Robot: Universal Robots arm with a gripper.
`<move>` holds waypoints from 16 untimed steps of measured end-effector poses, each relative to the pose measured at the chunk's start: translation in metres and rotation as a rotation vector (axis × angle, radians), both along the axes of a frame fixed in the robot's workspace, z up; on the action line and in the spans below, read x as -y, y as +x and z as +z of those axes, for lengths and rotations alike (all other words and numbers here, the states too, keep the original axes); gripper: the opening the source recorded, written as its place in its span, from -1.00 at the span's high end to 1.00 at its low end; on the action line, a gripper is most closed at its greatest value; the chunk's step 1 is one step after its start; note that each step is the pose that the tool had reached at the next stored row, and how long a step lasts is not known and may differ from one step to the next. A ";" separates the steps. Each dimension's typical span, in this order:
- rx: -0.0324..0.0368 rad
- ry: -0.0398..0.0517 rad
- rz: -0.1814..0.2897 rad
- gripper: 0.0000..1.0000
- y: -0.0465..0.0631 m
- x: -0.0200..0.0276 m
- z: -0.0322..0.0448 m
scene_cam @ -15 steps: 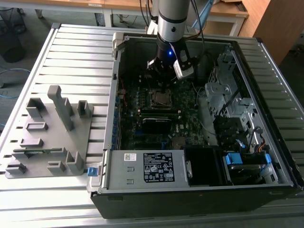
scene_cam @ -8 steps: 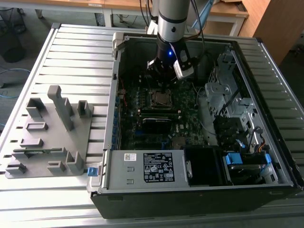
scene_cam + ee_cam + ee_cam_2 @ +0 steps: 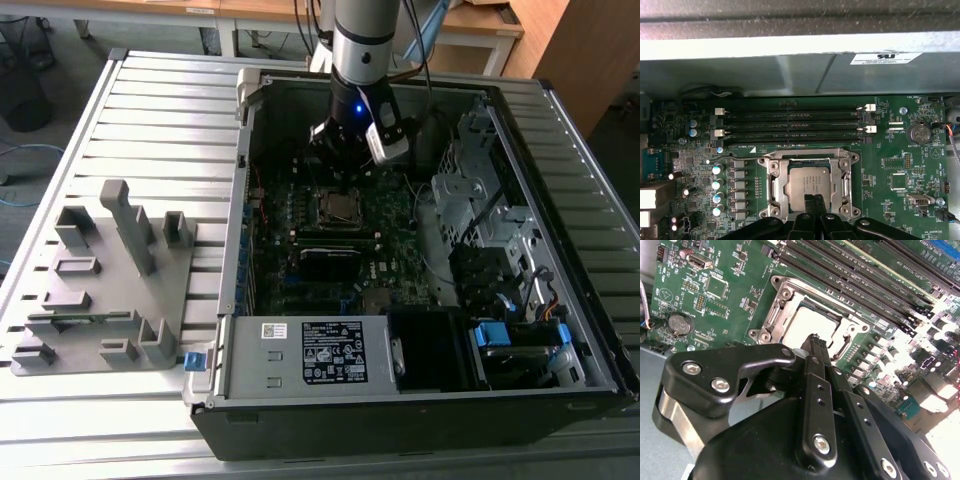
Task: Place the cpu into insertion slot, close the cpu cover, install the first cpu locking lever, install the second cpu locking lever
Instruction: 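Install the first cpu locking lever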
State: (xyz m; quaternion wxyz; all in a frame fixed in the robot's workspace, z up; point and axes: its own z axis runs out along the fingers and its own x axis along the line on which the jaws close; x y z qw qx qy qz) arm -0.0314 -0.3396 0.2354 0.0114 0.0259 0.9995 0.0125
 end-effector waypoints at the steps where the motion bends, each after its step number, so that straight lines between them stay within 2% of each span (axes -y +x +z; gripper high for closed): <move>1: 0.0000 0.0000 0.000 0.79 0.000 0.0000 0.0001; 16: 0.0000 0.0000 0.000 0.79 -0.003 0.0000 -0.0001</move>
